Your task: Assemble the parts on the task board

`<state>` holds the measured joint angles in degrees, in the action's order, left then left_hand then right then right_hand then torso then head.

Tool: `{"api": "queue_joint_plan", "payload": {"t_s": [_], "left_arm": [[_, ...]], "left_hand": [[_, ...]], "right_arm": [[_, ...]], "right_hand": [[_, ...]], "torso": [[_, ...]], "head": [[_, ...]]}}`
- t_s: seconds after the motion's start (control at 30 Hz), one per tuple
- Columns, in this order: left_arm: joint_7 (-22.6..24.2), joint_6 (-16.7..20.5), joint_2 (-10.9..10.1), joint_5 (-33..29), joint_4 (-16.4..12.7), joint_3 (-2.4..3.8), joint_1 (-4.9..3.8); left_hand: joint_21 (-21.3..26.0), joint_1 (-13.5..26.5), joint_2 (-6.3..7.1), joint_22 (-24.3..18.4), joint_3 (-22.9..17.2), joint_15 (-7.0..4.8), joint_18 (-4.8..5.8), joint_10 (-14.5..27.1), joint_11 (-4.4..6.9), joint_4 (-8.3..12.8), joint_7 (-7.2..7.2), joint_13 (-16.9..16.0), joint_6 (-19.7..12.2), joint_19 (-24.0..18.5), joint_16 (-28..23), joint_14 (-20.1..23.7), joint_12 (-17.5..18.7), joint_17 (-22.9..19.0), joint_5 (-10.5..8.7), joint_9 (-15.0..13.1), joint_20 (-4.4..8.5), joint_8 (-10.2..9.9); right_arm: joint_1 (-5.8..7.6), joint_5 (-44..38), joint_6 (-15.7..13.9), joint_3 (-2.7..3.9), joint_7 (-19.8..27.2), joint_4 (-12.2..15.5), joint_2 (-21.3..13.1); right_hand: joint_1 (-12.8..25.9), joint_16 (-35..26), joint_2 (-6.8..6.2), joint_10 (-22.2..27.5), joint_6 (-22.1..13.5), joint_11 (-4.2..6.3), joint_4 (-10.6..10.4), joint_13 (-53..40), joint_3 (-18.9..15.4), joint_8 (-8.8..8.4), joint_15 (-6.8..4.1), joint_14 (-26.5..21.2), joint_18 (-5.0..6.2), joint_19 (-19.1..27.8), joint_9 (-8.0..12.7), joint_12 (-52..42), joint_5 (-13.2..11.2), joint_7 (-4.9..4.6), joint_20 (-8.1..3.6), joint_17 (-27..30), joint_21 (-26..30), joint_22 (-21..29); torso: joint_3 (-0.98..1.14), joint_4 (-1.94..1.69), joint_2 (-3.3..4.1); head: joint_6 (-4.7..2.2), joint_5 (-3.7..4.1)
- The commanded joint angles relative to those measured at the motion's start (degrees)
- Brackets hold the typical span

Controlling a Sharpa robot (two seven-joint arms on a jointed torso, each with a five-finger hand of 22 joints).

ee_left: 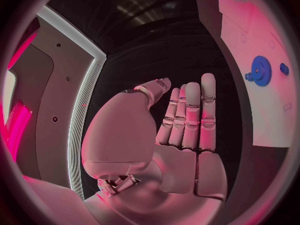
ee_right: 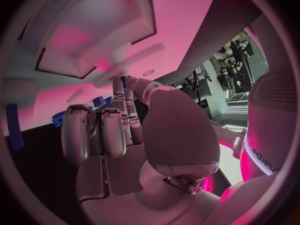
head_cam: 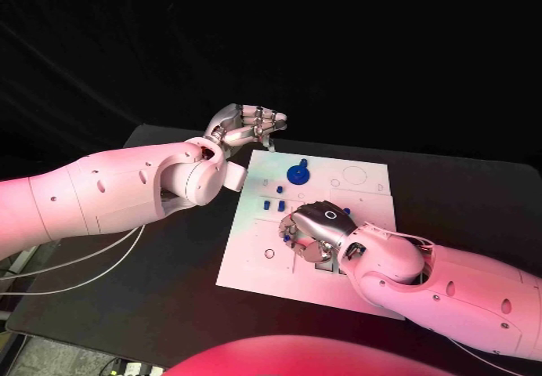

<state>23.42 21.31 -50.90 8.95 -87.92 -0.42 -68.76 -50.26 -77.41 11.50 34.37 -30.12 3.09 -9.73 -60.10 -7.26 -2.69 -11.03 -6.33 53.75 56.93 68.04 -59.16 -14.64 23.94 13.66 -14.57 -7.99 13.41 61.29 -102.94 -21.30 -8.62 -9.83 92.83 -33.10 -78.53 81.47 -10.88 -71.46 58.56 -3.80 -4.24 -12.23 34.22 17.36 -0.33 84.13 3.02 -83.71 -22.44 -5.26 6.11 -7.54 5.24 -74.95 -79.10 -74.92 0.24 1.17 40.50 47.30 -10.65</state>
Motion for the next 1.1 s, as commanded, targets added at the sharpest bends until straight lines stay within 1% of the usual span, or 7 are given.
{"api": "queue_joint_plan", "payload": {"t_s": [0.03, 0.3, 0.5, 0.67, 0.77, 0.87, 1.1], "left_arm": [[0.2, -0.6, 0.1, -0.3, -0.2, 0.03, -0.03], [0.1, -0.6, 0.1, -0.3, -0.1, 0.03, -0.03], [0.0, -0.6, 0.0, -0.3, -0.1, 0.03, -0.03], [0.1, -0.6, -0.1, -0.3, -0.1, 0.02, -0.02], [0.0, -0.6, -0.2, -0.3, -0.1, 0.01, -0.02], [0.0, -0.6, -0.4, -0.3, -0.2, -0.01, -0.02], [0.4, -0.8, -0.5, -0.3, -0.4, -0.06, -0.03]], "left_hand": [[0.2, 0.4, 0.19, -0.1, -0.2, -0.04, -0.81, 0.3, -0.09, 0.0, -0.06, 0.1, -0.1, -0.2, -0.2, 0.3, 0.0, -0.1, -0.09, 0.0, -0.18, -0.2], [0.2, 0.4, 0.18, -0.1, -0.3, -0.04, -0.81, 0.3, -0.10, 0.0, -0.07, 0.1, -0.1, -0.2, -0.2, 0.3, 0.0, -0.1, -0.10, 0.0, -0.18, -0.2], [0.2, 0.4, 0.18, -0.1, -0.3, -0.03, -0.81, 0.4, -0.11, 0.1, -0.09, 0.1, -0.1, -0.2, -0.2, 0.3, 0.0, -0.1, -0.11, 0.0, -0.19, -0.2], [0.3, 1.1, 0.18, -0.1, 0.0, 0.11, -0.79, 0.6, -0.23, -0.3, -0.20, 0.1, -0.3, -0.3, 0.0, 0.3, 0.0, -0.1, -0.45, 0.0, -0.29, -0.2], [0.3, 1.1, 0.18, -0.1, 0.0, 0.11, -0.79, 0.6, -0.23, -0.3, -0.20, 0.1, -0.3, -0.3, 0.0, 0.3, 0.0, -0.1, -0.47, 0.0, -0.29, -0.3], [0.3, 1.1, 0.18, -0.1, 0.0, 0.11, -0.79, 0.6, -0.23, -0.3, -0.20, 0.1, -0.3, -0.3, 0.0, 0.3, 0.0, -0.1, -0.47, 0.0, -0.29, -0.3], [0.3, 1.1, 0.17, -0.2, 0.0, 0.12, -0.79, 0.6, -0.23, -0.4, -0.22, 0.1, -0.3, -0.3, 0.0, 0.3, -0.1, -0.1, -0.49, 0.0, -0.31, -0.2]], "right_arm": [[-0.22, -0.8, 2.2, -0.22, -0.6, 0.0, 0.0], [-0.23, -1.7, -0.7, -0.22, -1.7, 0.3, -0.6], [-0.23, -2.3, -2.7, -0.11, -2.2, 2.0, -2.1], [0.10, -2.5, -3.3, 0.57, -2.8, 5.1, -5.0], [1.16, -2.1, -3.2, 1.19, -3.4, 7.3, -7.5], [3.53, -1.4, -2.6, 1.64, -4.3, 8.9, -10.8], [7.78, 3.2, 0.5, 1.93, -4.4, 7.9, -15.6]], "right_hand": [[1.1, -0.3, -0.37, 0.9, -0.8, -0.31, -0.4, 0.1, -0.1, -0.75, -0.04, 3.3, -0.78, -2.0, 0.3, 0.6, -0.3, -0.50, 0.19, -2.5, 0.5, -11.9], [2.9, -0.8, -2.70, 5.4, -4.5, -1.99, -1.2, 0.9, 0.3, -3.38, 1.34, 3.0, -0.31, -1.0, 1.3, 1.6, 0.0, -2.17, 1.27, -1.4, 3.1, -11.3], [3.4, -1.2, -3.83, 8.4, -7.6, -2.25, -1.5, 1.1, -0.6, -5.30, 1.64, 2.7, 0.16, -0.2, 2.0, 1.0, -0.3, -2.03, 1.77, -0.6, 5.4, -10.7], [4.1, -1.1, -4.08, 8.6, -7.4, -2.20, -2.1, 0.9, -1.7, -5.19, 1.59, 2.7, 0.15, -0.2, 1.9, 0.1, -0.4, -2.01, 1.81, -0.5, 5.3, -10.7], [4.4, -1.0, -4.34, 8.8, -7.5, -2.00, -2.4, 0.7, -2.5, -5.24, 1.46, 2.7, 0.13, -0.3, 1.8, -0.4, -0.3, -1.81, 1.74, -0.5, 5.2, -10.8], [4.5, -0.9, -4.33, 8.9, -7.5, -1.78, -2.6, 0.6, -3.0, -5.22, 1.30, 2.7, 0.06, -0.5, 1.8, -0.8, -0.1, -1.54, 1.64, -0.6, 4.8, -10.9], [4.3, -0.6, -4.36, 9.3, -7.1, -1.47, -3.1, 0.4, -4.7, -4.93, 1.01, 2.9, -0.17, -1.0, 1.6, -1.8, 0.8, -1.12, 1.32, -0.9, 3.7, -11.2]], "torso": [[0.00, 0.05, -0.04], [0.01, 0.04, -0.04], [0.06, 0.07, -0.05], [0.05, 0.15, -0.09], [0.06, 0.19, -0.05], [0.00, 0.18, -0.02], [-0.08, 0.17, -0.04]], "head": [[0.00, 0.11], [-0.14, 0.13], [-0.33, 0.17], [-0.47, 0.27], [-0.50, 0.36], [-0.73, 0.80], [-1.36, 2.25]]}}
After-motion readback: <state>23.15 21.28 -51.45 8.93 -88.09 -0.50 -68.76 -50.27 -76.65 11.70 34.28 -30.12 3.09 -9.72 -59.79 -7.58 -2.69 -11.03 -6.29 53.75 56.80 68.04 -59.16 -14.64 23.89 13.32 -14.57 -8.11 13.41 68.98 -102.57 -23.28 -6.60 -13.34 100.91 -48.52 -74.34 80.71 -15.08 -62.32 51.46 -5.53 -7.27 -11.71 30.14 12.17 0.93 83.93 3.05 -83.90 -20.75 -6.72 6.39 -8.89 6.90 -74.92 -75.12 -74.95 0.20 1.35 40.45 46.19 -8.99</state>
